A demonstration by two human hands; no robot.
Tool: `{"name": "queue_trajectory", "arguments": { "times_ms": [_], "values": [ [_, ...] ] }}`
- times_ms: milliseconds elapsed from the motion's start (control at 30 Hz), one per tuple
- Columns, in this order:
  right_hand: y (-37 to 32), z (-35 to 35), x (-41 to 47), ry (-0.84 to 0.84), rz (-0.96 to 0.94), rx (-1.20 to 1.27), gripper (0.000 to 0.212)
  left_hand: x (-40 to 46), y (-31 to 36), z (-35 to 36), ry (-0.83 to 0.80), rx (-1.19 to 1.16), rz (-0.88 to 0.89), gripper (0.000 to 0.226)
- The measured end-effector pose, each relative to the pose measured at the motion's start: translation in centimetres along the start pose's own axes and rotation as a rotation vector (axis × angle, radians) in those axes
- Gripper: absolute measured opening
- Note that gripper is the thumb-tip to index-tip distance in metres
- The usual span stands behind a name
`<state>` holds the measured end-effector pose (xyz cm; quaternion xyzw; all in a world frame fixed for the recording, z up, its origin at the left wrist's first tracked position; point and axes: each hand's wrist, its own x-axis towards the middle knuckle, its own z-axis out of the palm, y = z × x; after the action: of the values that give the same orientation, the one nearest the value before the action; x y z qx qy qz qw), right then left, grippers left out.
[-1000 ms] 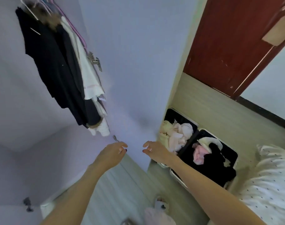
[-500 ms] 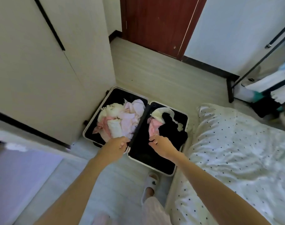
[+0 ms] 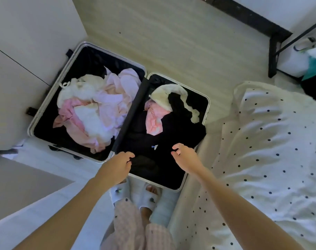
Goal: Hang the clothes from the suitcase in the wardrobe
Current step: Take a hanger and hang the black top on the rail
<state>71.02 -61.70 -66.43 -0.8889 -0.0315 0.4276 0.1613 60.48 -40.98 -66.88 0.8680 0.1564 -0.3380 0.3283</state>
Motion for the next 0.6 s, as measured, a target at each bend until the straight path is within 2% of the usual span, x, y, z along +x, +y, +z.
{"name": "queue_trajectory", "arguments": {
  "times_ms": [200, 333, 433, 500, 600],
  "values": [
    [6.3, 6.4, 14.4, 0.065, 0.129, -0.113, 0.049, 13.7, -5.8, 5.3, -0.010, 0.046, -0.006, 0.036],
    [9.1, 8.8, 21.7, 0.235, 0.095, -0.317, 0.076, 19.7, -8.8, 9.0, 0.008, 0.003, 0.012, 0.035],
    [10.7, 10.2, 26.7, 0.221, 0.159, -0.501, 0.092, 22.7, -10.3, 11.6, 0.017, -0.026, 0.033, 0.034],
    [11.6, 10.9, 28.8, 0.164, 0.225, -0.576, 0.079, 23.7, -10.8, 12.8, 0.021, -0.046, 0.056, 0.034],
    [12.9, 11.9, 30.3, 0.167, 0.199, -0.517, 0.037, 24.6, -11.0, 13.4, 0.009, -0.050, 0.076, 0.033]
  ]
}}
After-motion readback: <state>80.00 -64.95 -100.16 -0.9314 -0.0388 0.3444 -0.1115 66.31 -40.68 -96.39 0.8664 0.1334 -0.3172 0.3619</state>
